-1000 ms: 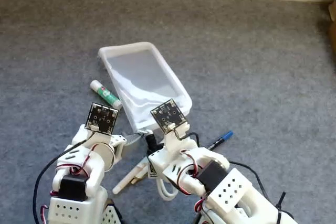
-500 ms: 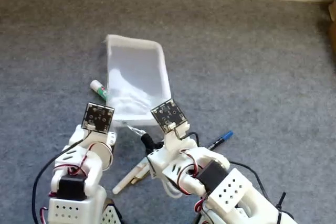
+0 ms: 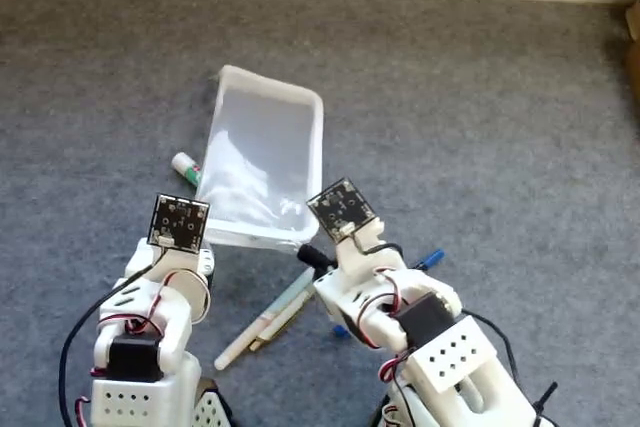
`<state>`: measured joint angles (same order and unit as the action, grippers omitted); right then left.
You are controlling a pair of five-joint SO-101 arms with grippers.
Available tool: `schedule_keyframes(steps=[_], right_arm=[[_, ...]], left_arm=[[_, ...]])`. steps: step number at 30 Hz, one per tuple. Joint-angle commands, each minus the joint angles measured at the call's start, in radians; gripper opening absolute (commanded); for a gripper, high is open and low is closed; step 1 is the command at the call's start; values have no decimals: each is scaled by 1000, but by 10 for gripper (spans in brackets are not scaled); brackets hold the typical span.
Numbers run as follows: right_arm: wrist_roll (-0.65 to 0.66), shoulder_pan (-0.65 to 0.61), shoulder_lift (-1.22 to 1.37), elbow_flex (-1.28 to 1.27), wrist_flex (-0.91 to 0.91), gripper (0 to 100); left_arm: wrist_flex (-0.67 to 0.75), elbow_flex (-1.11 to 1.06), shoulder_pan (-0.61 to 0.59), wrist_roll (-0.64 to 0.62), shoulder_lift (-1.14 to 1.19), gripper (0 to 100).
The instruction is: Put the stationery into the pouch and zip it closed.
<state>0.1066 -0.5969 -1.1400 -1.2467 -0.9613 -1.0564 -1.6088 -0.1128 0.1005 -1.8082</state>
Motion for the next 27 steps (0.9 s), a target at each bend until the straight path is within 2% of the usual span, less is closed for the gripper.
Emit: schedule_keyframes(steps=[1, 8, 13, 23, 27], right_arm=[[18, 65, -18, 19, -8, 5], [17, 159, -19, 59, -10, 5], [14, 239, -19, 67, -7, 5], [12, 243, -24, 67, -10, 5], [-21, 243, -102, 61, -13, 5]], left_arm=[[23, 65, -31, -2, -12, 27], [29, 64, -101, -2, -12, 27], [29, 64, -107, -2, -12, 27], [29, 64, -107, -2, -12, 27], [28, 64, -107, -2, -12, 30]])
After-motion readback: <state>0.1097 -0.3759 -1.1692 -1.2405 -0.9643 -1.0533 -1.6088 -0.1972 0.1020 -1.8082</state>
